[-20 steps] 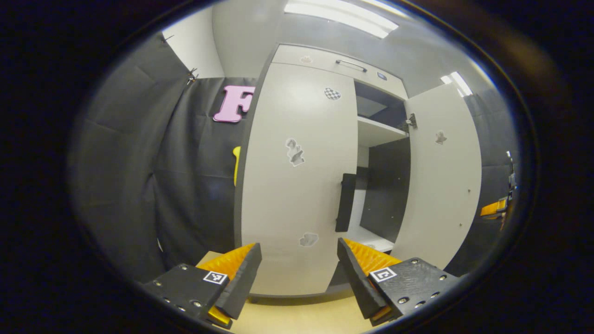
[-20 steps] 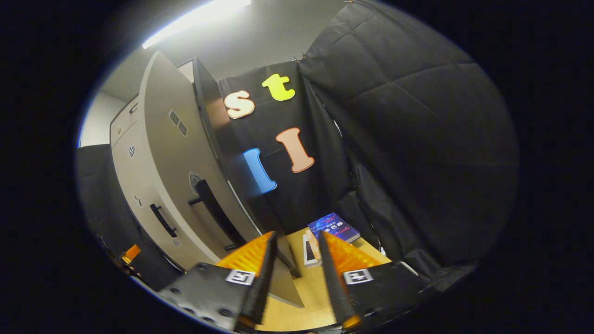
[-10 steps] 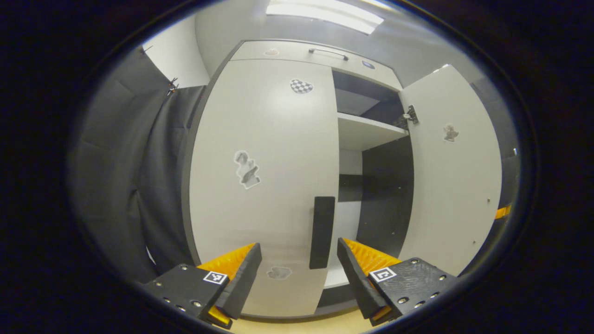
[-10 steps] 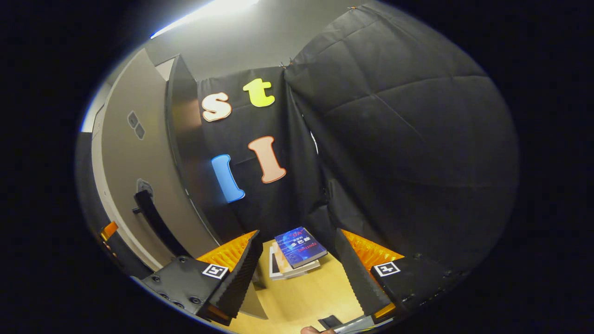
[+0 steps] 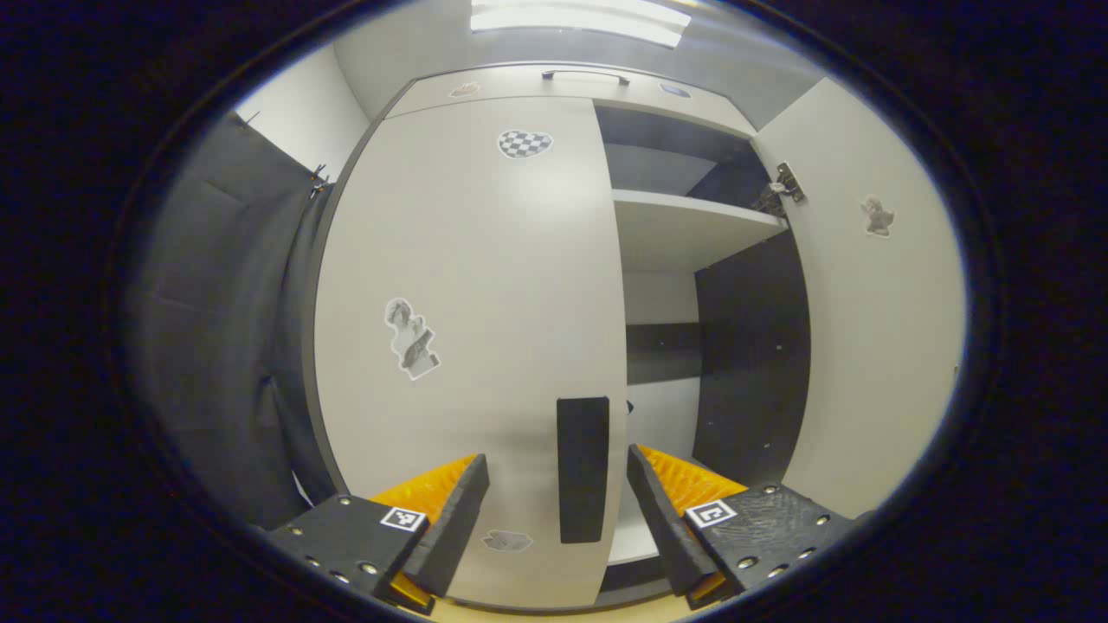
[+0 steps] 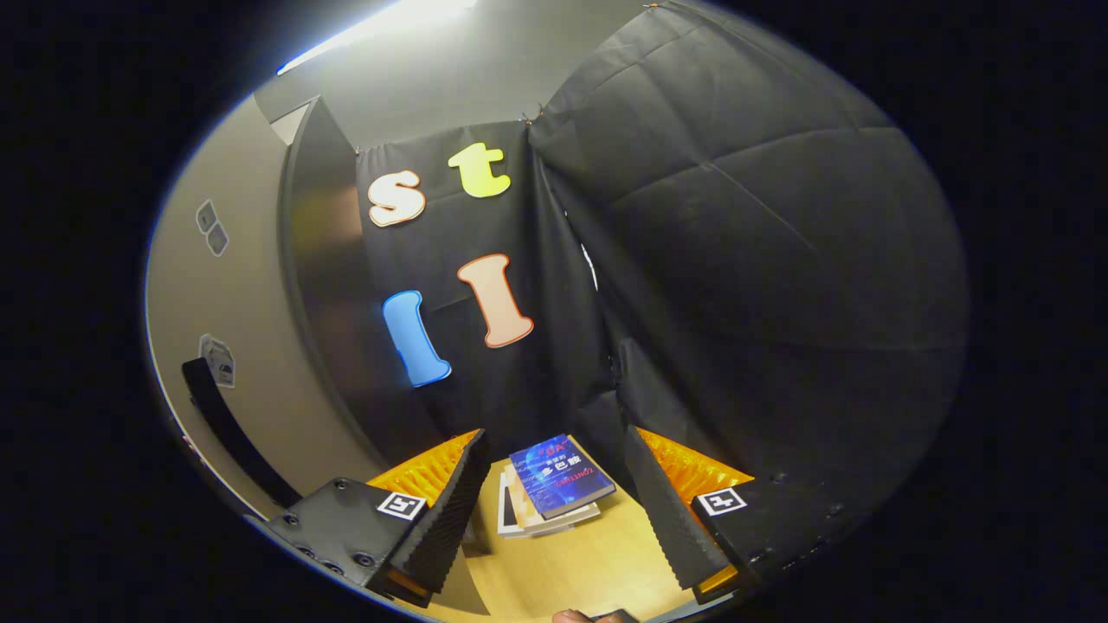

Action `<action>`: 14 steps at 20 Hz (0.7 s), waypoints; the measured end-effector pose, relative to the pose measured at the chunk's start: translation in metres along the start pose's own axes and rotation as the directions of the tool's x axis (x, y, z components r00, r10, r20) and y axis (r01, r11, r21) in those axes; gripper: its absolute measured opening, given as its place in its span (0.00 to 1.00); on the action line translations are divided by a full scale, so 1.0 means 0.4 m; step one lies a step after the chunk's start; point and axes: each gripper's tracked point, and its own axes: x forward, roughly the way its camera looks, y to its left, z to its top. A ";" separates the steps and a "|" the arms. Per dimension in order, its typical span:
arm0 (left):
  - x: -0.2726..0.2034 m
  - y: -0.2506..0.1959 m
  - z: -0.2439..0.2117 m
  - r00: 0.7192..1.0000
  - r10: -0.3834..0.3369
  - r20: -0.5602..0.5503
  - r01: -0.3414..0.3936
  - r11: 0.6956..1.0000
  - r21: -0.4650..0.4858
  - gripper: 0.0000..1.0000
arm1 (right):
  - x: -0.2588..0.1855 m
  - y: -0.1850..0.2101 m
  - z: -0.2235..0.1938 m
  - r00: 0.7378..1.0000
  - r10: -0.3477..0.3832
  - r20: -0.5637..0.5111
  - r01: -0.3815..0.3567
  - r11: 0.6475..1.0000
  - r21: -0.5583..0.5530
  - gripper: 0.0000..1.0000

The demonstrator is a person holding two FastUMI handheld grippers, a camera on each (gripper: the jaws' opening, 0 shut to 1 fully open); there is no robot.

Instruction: Open the right door of the double-door shoe cabinet with the right hand, and open the left door with the left hand.

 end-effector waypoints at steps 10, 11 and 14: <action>0.046 -0.035 -0.051 0.997 0.043 -0.060 -0.047 0.997 -0.061 0.55 | 0.134 0.045 0.024 0.997 0.069 0.036 -0.066 0.995 -0.080 0.98; 0.045 -0.035 -0.048 0.996 0.061 -0.059 -0.065 0.995 -0.076 0.47 | 0.143 0.050 0.029 0.996 0.079 0.046 -0.076 0.995 -0.072 0.98; 0.048 -0.037 -0.043 0.995 0.082 -0.049 -0.085 0.995 -0.058 0.28 | 0.205 0.046 0.024 0.996 0.091 0.026 -0.088 0.991 -0.100 0.98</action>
